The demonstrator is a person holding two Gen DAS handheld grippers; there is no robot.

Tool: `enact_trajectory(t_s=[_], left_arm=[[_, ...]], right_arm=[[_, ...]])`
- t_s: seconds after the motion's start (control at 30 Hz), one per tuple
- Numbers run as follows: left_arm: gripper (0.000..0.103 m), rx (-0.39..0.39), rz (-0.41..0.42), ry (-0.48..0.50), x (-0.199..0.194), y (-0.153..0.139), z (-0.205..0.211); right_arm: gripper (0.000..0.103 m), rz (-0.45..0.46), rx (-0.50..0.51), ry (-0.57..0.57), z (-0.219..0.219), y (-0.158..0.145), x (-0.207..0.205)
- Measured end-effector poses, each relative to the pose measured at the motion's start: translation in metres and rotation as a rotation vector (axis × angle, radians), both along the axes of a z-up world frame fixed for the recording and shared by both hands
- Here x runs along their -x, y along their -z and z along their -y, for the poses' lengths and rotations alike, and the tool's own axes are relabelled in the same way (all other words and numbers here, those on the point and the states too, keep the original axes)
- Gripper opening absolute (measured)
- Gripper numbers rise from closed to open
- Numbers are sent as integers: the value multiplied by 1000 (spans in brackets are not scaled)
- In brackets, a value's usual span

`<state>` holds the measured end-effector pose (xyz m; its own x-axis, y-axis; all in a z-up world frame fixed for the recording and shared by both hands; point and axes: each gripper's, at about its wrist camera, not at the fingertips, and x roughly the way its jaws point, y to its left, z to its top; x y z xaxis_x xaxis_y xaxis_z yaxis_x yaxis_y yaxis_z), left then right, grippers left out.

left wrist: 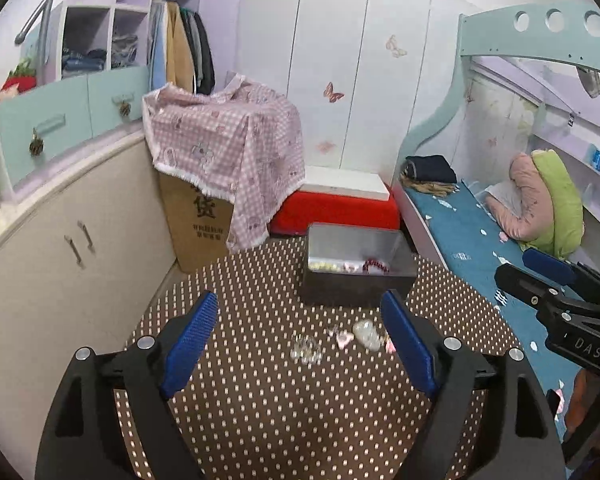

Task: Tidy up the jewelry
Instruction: 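Withdraw both tools from the box back over the table, then lower the left tool onto the pearl and silver charm cluster and close it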

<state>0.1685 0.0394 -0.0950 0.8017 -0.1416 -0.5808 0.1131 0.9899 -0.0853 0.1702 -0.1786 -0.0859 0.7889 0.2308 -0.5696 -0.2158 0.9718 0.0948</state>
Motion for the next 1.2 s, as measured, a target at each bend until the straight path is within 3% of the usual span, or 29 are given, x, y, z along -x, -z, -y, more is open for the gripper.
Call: enact_trajectory(t_s=[0.3,0.63,1.0,1.07,1.1,1.2], left_arm=[[81,-18,-94,-30,-7,45,-10],[81,-9,-215,-71,-40,101,10],[79,-29,-283,-102,-73,125,20],[75,-40,-293,-105,-77,127,20],[64,-55,-309,-104,-82,130,21],[58,-77,-328,-102,-87,135,23]], right_arm=[[65,-98,4,24,7,46,-8],[65,-213,6,18,15,101,-33],[65,-283,-37,-6,20,136,-62],[65,-286,-46,-14,20,138,-65],[65,-286,-48,-16,19,138,-65],[65,-285,-58,-28,19,138,-66]])
